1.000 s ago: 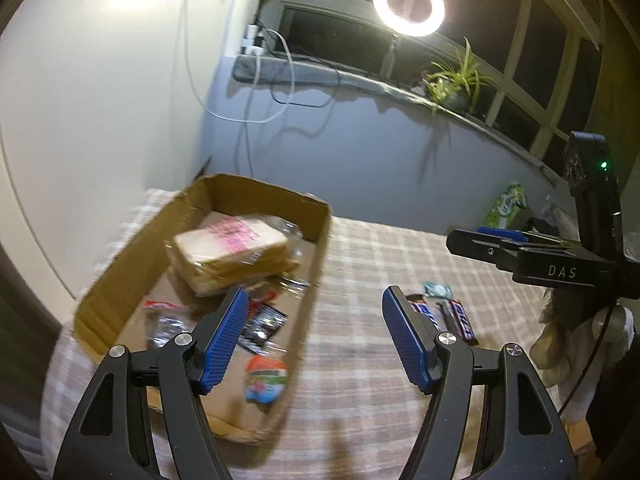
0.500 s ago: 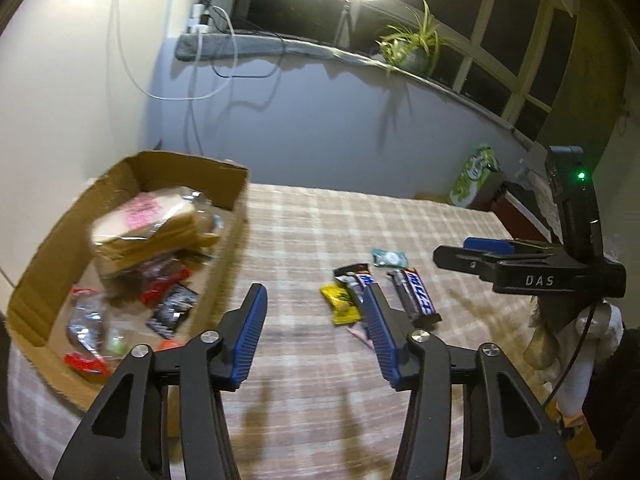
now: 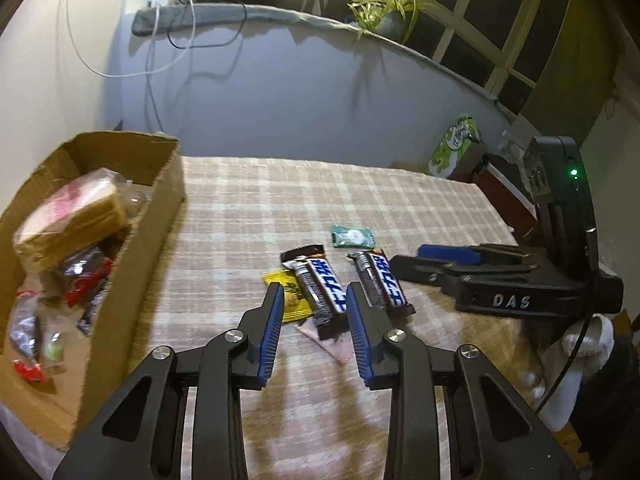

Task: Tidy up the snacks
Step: 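Move both open grippers back over the two chocolate bars, then grasp one blue-label chocolate bar with the left gripper while the right grasps the other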

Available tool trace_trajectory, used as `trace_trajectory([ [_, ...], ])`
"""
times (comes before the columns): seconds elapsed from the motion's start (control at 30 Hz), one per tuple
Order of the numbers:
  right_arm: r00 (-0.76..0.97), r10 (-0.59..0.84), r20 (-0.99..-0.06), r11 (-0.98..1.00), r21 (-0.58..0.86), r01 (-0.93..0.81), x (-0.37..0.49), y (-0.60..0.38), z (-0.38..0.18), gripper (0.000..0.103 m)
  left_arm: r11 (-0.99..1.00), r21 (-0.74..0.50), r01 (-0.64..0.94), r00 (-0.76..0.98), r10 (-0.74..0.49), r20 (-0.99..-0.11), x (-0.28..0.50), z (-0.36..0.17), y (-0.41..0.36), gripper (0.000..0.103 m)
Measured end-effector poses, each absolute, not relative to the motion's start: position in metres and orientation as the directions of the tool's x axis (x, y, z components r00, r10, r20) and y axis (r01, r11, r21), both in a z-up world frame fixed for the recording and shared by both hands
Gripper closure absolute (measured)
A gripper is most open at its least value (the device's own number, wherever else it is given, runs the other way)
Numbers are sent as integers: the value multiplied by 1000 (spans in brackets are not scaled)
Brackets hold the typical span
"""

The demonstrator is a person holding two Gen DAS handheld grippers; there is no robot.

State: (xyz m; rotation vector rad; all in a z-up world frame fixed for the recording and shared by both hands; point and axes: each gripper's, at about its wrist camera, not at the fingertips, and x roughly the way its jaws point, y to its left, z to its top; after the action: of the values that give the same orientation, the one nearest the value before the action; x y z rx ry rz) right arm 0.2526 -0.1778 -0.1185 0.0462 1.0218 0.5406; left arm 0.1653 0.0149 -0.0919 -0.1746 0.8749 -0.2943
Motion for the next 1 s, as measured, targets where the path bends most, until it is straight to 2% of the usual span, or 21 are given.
trace_trajectory([
  [0.2,374,442,-815,867,282,-411,255,-170,-132,46,947,-253,199,570,-322,-756,175,-103,-1,76],
  [0.53,354,401,-845,873,235,-426,259,-167,-144,54,955,-208,209,527,-290,-799,191,-120,-15,76],
  [1.0,350,388,-853,870,214,-444,263,-173,-144,57,978,-41,203,544,-148,-826,208,-132,-36,75],
])
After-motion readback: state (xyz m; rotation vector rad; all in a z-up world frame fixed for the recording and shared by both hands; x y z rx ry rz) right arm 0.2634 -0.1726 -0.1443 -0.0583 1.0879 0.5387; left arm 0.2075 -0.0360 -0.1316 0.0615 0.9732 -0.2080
